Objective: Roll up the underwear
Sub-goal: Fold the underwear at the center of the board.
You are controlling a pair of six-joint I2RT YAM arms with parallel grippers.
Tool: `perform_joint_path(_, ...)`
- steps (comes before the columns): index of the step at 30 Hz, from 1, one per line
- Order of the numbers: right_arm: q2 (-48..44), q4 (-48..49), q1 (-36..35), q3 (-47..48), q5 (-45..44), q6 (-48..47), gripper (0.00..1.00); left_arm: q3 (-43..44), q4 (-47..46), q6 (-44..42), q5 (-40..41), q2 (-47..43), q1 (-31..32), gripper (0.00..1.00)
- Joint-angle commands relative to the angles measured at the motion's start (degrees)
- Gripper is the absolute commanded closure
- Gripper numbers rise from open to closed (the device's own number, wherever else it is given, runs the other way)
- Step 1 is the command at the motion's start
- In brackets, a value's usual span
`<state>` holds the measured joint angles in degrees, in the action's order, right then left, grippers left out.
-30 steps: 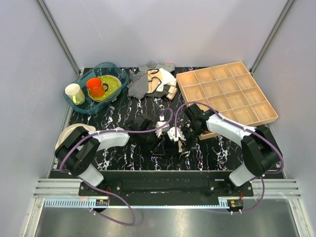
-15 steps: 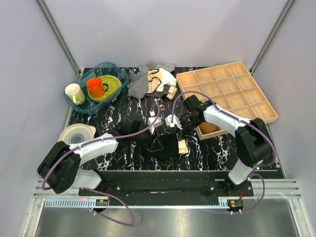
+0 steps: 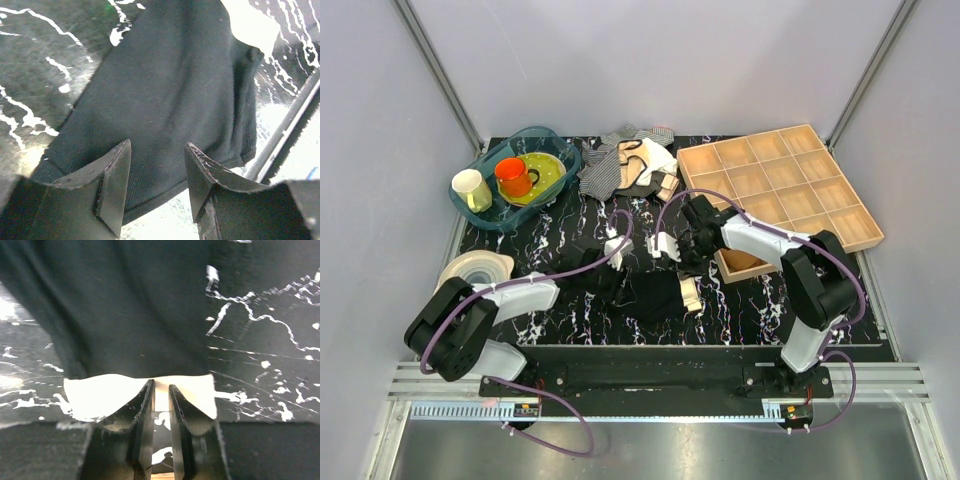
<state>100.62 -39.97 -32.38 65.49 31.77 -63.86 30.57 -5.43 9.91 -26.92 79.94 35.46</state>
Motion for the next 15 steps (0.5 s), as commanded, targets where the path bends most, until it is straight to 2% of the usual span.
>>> perform_joint_path(1,1.7,7.7,-0.4,0.5,-8.2,4.4,0.75,-0.9,-3.9,2.9,5.5,-0.9,-1.5,0.49)
perform_joint_path(6,4.8,8.7,-0.4,1.8,-11.5,5.7,0.75,-1.1,-3.3,4.8,7.3,-0.8,-3.0,0.47)
perform_joint_path(15,7.8,8.2,-0.1,4.1,-16.3,9.1,0.78,-0.6,1.9,11.1,15.7,0.2,-5.4,0.46)
